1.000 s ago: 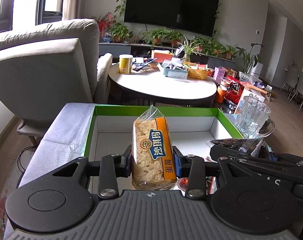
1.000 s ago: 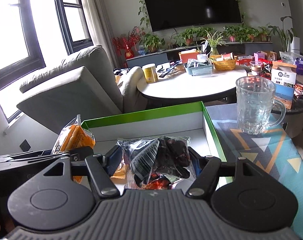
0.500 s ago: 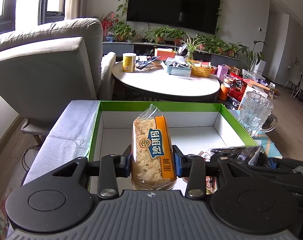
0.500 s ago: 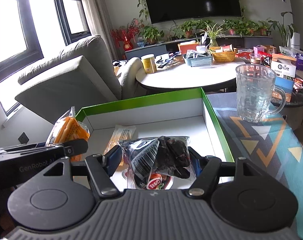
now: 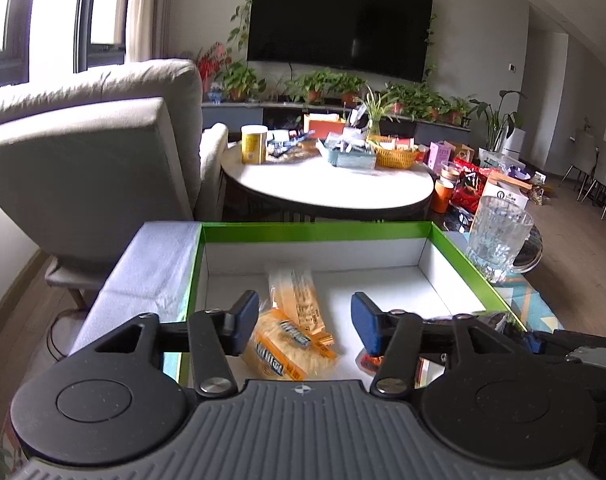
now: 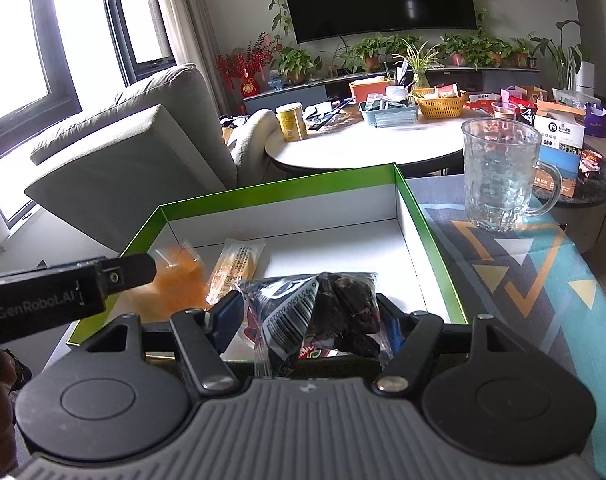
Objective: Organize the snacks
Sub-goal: 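Open the right tool to release the clear packet into the box, then grasp the black bar packet with left while right grasps an orange snack bag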
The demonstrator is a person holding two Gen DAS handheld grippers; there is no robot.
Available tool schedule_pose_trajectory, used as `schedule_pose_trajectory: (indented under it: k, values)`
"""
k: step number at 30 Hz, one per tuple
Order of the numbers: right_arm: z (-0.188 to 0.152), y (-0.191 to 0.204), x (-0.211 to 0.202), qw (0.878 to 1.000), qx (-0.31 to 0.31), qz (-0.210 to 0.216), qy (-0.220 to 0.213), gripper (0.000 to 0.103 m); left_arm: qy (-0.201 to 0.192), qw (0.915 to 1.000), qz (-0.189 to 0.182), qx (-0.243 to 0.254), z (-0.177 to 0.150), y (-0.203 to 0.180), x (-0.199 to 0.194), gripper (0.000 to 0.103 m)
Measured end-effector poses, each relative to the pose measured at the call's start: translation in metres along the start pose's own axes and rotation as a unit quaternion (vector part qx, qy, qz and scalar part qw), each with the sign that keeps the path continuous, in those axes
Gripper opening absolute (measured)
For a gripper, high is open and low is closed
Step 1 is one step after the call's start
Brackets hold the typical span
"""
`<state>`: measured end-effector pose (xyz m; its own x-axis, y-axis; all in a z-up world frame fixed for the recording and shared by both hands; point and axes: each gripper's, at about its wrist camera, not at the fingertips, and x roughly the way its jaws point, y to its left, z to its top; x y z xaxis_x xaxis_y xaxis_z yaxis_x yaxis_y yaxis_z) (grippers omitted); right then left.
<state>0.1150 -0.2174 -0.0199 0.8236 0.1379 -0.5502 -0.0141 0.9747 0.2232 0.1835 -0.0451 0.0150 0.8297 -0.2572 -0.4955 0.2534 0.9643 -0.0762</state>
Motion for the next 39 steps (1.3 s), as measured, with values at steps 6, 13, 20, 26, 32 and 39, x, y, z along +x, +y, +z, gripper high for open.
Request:
schedule_pose_trajectory:
  k: [6,13,20,26,32,39]
  values:
    - [0.000,-0.001,0.000,1.000,0.000,0.000,0.000,0.043,-0.005,1.0000,0.003,-0.004,0.001,0.002,-0.009,0.050]
    - [-0.003,0.002,-0.002,1.000,-0.007,-0.005,-0.005,0.043,0.005,0.9997,0.012,-0.022,-0.004,0.010,-0.014,0.050]
    - [-0.008,0.006,-0.010,1.000,-0.022,-0.015,-0.013,0.043,0.009,0.9995,0.016,-0.027,-0.010,0.013,-0.022,0.050]
    - [-0.008,0.009,-0.022,0.999,-0.024,-0.007,-0.021,0.043,0.010,0.9990,0.027,-0.034,-0.014,0.020,-0.034,0.051]
    - [-0.017,-0.004,-0.046,0.999,-0.015,-0.009,-0.035,0.043,0.013,0.9976,0.049,-0.047,-0.025,0.036,-0.051,0.053]
    - [-0.035,-0.019,-0.058,1.000,0.000,-0.024,-0.020,0.043,0.042,0.9954,0.056,-0.066,-0.045,0.047,-0.058,0.054]
